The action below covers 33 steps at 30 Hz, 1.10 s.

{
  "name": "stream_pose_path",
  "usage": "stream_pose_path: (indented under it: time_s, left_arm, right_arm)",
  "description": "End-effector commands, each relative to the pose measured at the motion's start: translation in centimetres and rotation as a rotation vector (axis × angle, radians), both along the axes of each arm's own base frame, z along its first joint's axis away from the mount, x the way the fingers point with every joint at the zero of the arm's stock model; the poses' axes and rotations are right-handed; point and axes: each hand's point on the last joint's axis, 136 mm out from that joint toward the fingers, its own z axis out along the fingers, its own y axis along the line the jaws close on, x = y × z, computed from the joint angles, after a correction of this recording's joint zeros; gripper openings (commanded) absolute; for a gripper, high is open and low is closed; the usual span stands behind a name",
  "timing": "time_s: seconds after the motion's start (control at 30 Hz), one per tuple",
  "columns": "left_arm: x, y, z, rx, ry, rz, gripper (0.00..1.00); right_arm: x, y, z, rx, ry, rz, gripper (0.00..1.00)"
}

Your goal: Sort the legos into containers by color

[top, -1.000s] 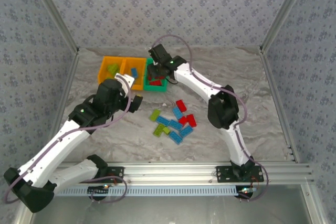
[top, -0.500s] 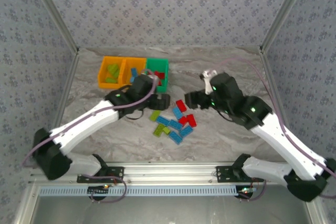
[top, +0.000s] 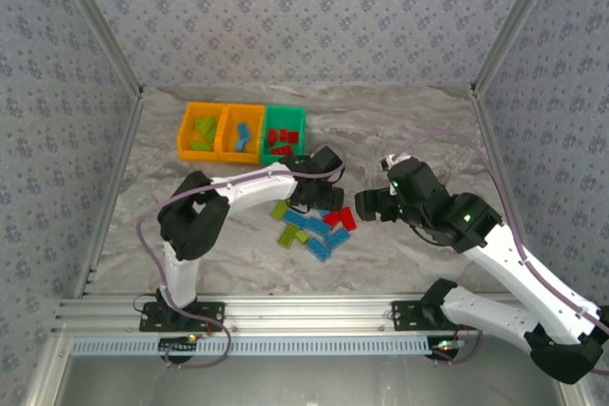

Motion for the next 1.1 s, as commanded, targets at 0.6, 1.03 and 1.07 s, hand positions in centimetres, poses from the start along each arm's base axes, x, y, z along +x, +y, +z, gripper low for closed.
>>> stream_pose_path:
  time_s: [0.6,1.03,1.07]
  left_arm:
    - [-0.2,4.1,-4.4,0.116,0.087,0.080,0.32]
    - [7.0,9.8,9.2,0.027,-0.248,0.177,0.22]
    - [8.1,11.0,9.9,0.050,-0.283,0.201,0.22]
  right_arm:
    - [-0.2,-0.1,-0.6,0.008,0.028,-0.020,0.94]
    - [-0.8,2.9,0.4,0.158,0.030,0.078,0.95]
    - [-0.8,2.8,0.4,0.158,0.028,0.075,0.95]
